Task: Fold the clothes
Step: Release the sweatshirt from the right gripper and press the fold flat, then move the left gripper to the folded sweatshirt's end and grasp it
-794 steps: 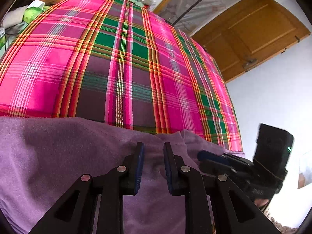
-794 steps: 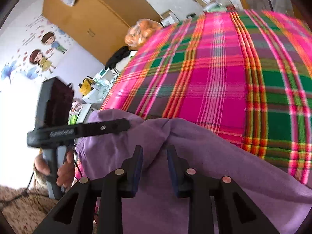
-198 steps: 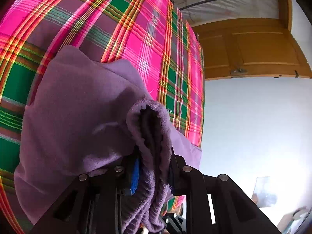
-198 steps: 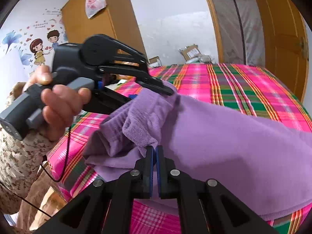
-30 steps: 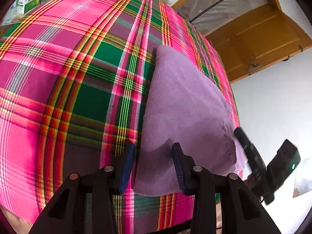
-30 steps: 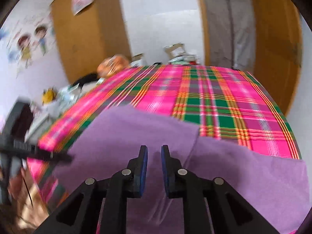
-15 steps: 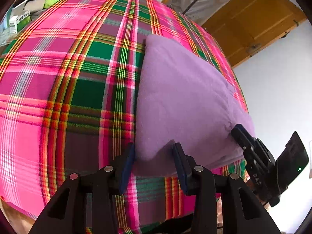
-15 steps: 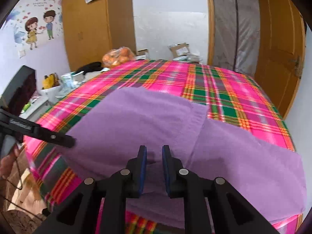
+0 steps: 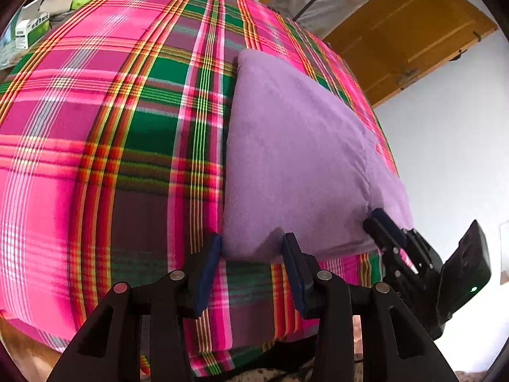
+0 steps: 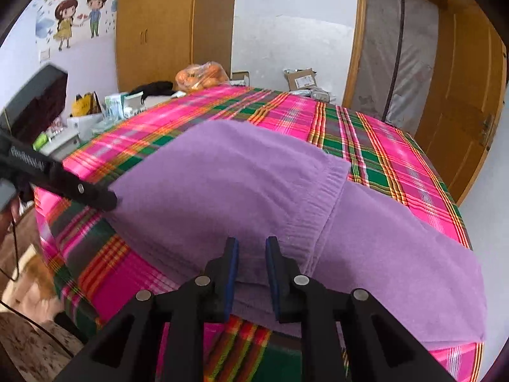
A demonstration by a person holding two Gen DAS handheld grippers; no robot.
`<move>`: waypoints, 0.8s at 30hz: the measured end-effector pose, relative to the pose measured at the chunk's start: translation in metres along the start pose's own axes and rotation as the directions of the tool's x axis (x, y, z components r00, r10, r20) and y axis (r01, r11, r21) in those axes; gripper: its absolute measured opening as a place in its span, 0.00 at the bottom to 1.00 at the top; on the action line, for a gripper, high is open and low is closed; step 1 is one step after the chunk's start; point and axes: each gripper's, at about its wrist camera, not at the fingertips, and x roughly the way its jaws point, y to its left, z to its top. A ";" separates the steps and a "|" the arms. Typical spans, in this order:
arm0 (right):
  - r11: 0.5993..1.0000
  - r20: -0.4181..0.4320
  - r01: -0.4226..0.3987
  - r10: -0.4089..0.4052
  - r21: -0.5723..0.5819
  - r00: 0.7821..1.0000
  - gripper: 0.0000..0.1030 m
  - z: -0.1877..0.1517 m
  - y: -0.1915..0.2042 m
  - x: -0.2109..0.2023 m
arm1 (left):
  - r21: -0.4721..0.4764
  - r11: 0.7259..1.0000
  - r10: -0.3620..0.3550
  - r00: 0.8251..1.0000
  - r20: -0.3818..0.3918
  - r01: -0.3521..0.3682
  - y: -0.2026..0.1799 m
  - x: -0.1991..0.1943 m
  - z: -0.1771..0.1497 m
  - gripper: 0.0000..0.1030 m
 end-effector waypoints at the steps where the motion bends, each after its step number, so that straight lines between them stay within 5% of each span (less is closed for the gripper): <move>1: 1.000 0.008 -0.018 0.018 0.005 1.000 0.18 0.002 0.003 -0.001 | 0.006 1.000 -0.001 1.000 -0.001 0.001 0.003 -0.005 -0.005 0.40; 6: 0.996 0.014 -0.090 0.090 -0.023 0.996 0.30 0.011 0.028 0.006 | 0.032 0.999 -0.022 1.000 -0.018 0.023 0.006 -0.007 -0.009 0.41; 14: 0.972 -0.018 -0.210 0.209 -0.103 0.978 0.53 0.017 0.076 0.023 | -0.088 0.993 -0.078 0.996 0.044 0.082 0.037 -0.025 -0.002 0.41; 19: 0.947 -0.043 -0.283 0.280 -0.151 0.959 0.55 0.021 0.106 0.035 | -0.140 0.988 -0.063 0.997 0.052 0.070 0.050 -0.025 0.002 0.41; 24: 0.951 -0.048 -0.221 0.215 -0.218 0.975 0.58 0.019 0.124 0.044 | -0.171 0.982 -0.075 0.997 0.037 0.080 0.060 -0.022 0.005 0.41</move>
